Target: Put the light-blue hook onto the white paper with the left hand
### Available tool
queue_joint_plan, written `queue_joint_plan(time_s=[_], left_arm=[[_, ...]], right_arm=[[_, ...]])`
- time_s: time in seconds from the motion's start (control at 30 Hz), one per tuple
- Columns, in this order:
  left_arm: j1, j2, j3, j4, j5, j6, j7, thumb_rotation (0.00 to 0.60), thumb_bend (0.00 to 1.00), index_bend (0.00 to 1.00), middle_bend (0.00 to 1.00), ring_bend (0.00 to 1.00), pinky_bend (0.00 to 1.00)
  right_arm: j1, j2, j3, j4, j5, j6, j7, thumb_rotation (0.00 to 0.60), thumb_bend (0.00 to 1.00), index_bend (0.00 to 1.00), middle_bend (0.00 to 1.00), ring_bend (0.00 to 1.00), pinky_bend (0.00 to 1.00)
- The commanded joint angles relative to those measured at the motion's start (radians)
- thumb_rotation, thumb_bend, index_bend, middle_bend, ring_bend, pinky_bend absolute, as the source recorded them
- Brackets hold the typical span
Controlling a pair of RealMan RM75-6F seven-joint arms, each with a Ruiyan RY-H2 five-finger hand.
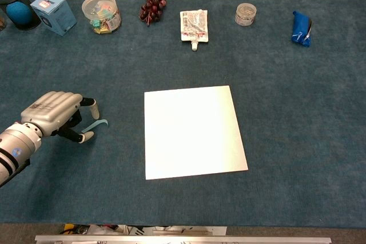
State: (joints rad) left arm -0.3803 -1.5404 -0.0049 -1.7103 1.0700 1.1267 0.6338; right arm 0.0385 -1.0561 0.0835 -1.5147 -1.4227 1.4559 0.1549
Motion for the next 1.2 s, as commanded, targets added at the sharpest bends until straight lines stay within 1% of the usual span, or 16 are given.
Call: queue_joint_plan(time_s=[0.03,0.3,0.57,1.2], left_arm=[[-0.003,-0.006,-0.001,0.005,-0.008,0.007,0.008,0.537,0.27,0.39,0.97,1.00,1.00],[-0.009,-0.019,0.006,0.016,-0.027,0.014,0.017,0.597,0.27,0.40,0.97,1.00,1.00],[-0.014,-0.029,0.008,0.027,-0.031,0.018,0.007,0.600,0.27,0.41,0.97,1.00,1.00],[-0.020,-0.042,0.008,0.051,-0.018,0.016,-0.040,0.600,0.27,0.48,0.97,1.00,1.00]], right_arm=[[-0.001,-0.001,0.000,0.003,0.000,-0.001,0.003,0.600,0.35,0.23,0.37,0.29,0.30],[-0.004,-0.002,0.000,0.009,0.001,-0.002,0.011,0.600,0.35,0.23,0.37,0.29,0.30],[-0.005,-0.002,0.000,0.009,0.001,-0.002,0.010,0.600,0.35,0.23,0.37,0.29,0.30],[-0.010,0.005,0.000,-0.008,0.003,0.000,-0.005,0.600,0.35,0.23,0.37,0.29,0.30]])
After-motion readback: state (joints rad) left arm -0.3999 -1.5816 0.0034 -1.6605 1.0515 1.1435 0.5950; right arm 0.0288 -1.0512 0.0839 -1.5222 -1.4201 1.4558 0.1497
